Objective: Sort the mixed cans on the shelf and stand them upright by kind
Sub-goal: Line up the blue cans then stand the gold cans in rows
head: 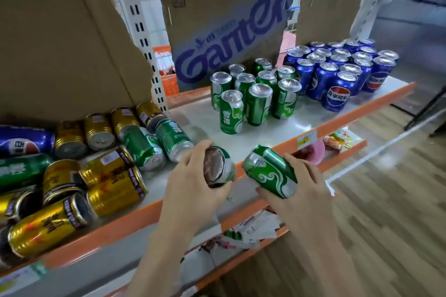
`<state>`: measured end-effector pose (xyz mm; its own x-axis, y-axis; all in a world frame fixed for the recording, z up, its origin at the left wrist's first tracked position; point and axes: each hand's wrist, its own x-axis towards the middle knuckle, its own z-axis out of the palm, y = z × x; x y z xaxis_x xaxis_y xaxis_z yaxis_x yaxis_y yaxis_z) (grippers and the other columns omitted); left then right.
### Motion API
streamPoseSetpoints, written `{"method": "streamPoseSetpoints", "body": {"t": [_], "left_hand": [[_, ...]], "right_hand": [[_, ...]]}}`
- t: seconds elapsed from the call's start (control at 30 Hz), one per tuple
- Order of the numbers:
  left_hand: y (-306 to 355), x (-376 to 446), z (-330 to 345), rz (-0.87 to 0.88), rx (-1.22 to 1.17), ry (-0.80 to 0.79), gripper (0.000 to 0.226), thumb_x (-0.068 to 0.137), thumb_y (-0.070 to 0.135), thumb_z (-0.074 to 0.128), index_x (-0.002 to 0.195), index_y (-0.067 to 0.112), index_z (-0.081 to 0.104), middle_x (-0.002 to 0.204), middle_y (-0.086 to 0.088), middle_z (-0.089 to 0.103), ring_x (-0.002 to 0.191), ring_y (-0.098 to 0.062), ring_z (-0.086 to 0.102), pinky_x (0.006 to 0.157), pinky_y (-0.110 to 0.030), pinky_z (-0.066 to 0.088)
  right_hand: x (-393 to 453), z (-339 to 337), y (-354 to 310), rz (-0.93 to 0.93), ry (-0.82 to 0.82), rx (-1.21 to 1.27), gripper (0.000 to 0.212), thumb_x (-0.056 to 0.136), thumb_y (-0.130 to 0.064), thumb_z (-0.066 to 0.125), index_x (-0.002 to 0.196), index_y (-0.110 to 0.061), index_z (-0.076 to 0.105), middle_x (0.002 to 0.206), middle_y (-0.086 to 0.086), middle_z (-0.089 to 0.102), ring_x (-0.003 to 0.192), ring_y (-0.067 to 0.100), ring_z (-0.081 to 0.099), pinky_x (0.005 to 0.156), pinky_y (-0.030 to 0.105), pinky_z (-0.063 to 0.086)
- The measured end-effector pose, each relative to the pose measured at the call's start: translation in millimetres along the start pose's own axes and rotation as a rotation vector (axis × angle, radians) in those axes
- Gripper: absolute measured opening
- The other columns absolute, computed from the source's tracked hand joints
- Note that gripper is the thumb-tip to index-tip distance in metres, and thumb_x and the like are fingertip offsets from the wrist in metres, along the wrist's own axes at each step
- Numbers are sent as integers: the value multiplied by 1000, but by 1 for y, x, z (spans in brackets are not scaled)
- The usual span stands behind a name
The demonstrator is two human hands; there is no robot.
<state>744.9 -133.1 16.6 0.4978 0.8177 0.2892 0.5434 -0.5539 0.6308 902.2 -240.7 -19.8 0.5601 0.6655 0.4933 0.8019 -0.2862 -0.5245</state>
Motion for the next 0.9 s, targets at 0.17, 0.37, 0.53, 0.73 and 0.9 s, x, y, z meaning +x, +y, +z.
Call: {"method": "streamPoseSetpoints", "body": {"t": [0.17,0.37,0.53,0.73,0.9], "left_hand": [[-6,40,17,-1,-11,20,73,64,31,80,128,28,46,112,6,56,93,-12,53,79,-18,35],[-30,97,20,-31,-26,66,79,65,30,82,133,29,41,115,4,54,95,-15,55,79,-19,38],[-53,142,17,-41,31,37,73,68,29,80,128,29,39,116,1,56,100,-17,54,82,-24,40],[-71,191,26,-42,105,-45,78,70,26,76,135,27,35,127,-3,51,112,-22,49,96,-34,39],[-68,226,38,-20,134,-177,85,72,25,74,143,25,27,138,-5,40,124,-23,38,101,-31,33]], "right_hand": [[47,11,15,-30,12,-31,77,48,-31,91,111,-4,56,109,14,49,89,15,42,71,24,40],[127,44,24,-123,-42,-138,74,45,-33,91,101,-2,55,106,16,47,82,27,52,69,36,48],[167,68,21,-259,-108,-230,72,48,-40,87,101,-5,53,106,13,46,81,31,55,68,40,49],[169,97,23,-316,-165,-182,76,45,-24,92,108,-10,52,116,15,50,93,36,58,78,45,51],[166,105,30,-344,-134,-235,69,55,-30,89,111,-7,55,113,13,55,105,34,54,90,43,46]]}}
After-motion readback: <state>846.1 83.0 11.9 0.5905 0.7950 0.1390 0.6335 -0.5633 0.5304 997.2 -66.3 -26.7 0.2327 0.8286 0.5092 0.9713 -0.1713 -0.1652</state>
